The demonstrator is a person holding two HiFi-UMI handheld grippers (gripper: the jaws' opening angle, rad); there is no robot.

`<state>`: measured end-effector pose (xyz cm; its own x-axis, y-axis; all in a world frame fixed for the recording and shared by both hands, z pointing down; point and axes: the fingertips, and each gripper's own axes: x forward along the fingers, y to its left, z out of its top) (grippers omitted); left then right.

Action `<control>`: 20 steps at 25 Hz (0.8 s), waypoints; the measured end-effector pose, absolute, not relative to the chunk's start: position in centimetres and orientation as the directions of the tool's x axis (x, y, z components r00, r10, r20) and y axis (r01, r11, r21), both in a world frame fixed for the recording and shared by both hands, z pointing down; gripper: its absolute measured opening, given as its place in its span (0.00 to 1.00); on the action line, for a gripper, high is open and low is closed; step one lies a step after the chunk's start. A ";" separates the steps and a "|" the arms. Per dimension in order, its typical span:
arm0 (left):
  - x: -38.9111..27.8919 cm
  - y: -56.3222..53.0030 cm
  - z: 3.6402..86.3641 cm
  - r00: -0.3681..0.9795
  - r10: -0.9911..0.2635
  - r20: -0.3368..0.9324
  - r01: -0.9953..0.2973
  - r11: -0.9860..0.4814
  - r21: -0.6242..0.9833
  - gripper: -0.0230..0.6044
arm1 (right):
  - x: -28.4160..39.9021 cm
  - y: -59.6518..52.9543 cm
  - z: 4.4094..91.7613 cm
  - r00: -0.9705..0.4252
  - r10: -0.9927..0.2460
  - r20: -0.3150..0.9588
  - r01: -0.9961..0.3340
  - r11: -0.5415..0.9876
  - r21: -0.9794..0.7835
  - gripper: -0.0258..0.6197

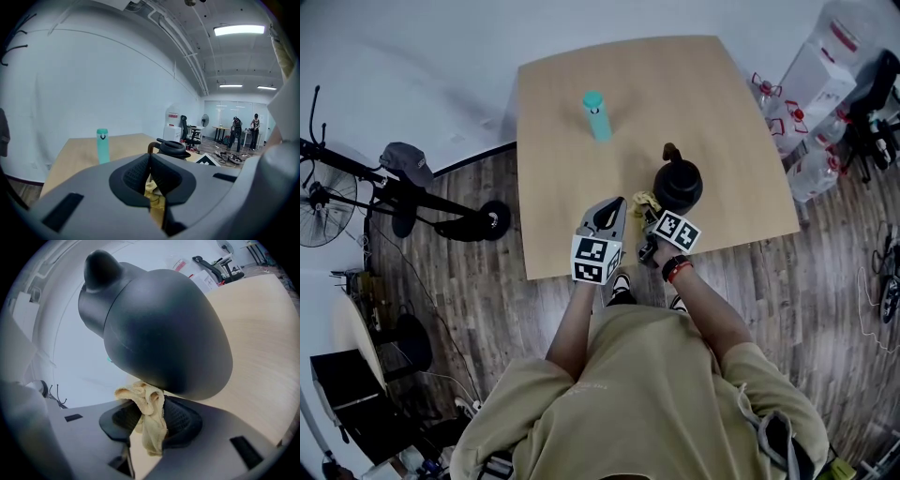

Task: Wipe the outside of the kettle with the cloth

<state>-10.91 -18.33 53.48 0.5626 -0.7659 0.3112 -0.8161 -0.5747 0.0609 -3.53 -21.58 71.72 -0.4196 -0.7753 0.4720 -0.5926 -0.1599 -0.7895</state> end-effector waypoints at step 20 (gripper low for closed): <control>-5.3 -16.9 53.1 0.584 -0.758 0.292 -0.803 -0.591 0.072 0.08 | 2.3 -15.7 72.8 -0.508 -0.683 0.525 -0.646 -0.101 -0.757 0.27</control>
<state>-5.28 -16.85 53.09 0.5839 -0.7575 0.2918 -0.8032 -0.5914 0.0719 2.28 -15.73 72.82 -0.5083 -0.6829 0.5247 -0.6457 -0.1010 -0.7569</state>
